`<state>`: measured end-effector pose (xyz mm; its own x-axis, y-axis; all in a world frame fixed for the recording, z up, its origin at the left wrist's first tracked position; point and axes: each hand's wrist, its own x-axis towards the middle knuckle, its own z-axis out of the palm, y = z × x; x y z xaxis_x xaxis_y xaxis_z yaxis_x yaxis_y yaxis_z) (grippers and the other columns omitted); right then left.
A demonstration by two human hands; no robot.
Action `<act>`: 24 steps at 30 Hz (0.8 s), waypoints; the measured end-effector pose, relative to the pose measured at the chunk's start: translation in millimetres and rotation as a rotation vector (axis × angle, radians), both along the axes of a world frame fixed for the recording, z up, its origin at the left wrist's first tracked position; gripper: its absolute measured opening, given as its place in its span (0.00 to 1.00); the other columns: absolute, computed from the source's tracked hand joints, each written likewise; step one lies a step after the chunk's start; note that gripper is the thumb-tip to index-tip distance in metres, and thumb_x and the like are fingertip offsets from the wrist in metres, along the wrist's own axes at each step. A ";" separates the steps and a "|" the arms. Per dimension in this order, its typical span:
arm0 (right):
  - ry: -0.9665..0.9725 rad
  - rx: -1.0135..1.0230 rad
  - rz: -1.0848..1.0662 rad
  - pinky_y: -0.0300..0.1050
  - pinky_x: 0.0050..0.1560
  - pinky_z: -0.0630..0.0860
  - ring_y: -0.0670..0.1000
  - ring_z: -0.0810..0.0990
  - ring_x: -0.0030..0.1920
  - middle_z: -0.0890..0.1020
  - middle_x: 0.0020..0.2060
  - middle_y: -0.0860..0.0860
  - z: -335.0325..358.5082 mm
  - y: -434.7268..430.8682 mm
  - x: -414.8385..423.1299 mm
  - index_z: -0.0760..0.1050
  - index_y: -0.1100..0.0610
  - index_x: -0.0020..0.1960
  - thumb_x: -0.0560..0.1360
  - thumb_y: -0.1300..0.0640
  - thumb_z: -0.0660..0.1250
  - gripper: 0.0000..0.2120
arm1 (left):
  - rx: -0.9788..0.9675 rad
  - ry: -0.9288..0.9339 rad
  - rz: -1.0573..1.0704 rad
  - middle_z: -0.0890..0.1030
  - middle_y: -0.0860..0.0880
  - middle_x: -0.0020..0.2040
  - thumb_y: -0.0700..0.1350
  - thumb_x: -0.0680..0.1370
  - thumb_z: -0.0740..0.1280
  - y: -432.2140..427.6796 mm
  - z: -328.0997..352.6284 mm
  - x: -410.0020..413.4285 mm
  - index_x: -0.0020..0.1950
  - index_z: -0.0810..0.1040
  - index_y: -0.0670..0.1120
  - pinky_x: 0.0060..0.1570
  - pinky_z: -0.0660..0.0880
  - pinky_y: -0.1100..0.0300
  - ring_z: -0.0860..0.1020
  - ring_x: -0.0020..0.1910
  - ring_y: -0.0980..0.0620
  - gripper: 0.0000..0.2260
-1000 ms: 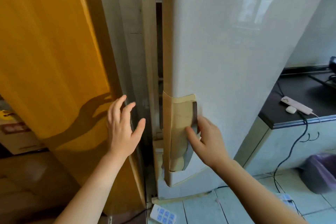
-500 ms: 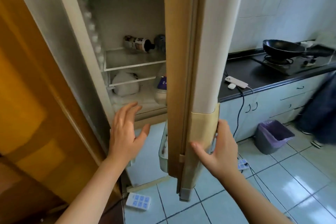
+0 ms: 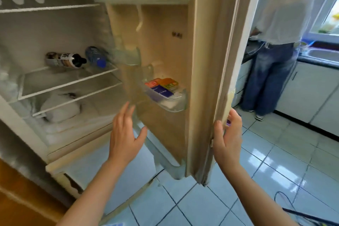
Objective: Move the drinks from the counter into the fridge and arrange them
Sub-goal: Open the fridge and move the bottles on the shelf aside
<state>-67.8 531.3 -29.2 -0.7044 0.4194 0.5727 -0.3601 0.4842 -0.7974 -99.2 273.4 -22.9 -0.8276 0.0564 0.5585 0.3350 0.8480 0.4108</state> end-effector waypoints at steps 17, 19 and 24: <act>0.276 0.272 -0.410 0.46 0.71 0.59 0.55 0.65 0.68 0.69 0.65 0.58 45.5 28.5 -113.7 0.70 0.62 0.64 0.76 0.56 0.59 0.19 | -0.014 0.085 -0.019 0.52 0.39 0.77 0.46 0.73 0.70 22.0 45.5 -174.7 0.76 0.58 0.40 0.71 0.54 0.43 0.54 0.74 0.36 0.35; 0.318 0.464 -0.380 0.48 0.70 0.59 0.57 0.66 0.68 0.70 0.64 0.58 46.1 15.1 -130.3 0.73 0.59 0.60 0.75 0.57 0.61 0.15 | -0.016 0.058 -0.010 0.51 0.38 0.77 0.45 0.73 0.71 19.0 43.7 -193.7 0.77 0.57 0.41 0.71 0.54 0.42 0.52 0.75 0.36 0.37; 0.203 0.590 -0.473 0.52 0.71 0.60 0.62 0.64 0.70 0.74 0.61 0.61 44.4 2.0 -170.2 0.78 0.62 0.55 0.70 0.59 0.68 0.14 | -0.003 0.038 -0.021 0.51 0.38 0.78 0.47 0.74 0.71 18.8 39.5 -231.2 0.77 0.56 0.42 0.72 0.52 0.43 0.50 0.75 0.37 0.37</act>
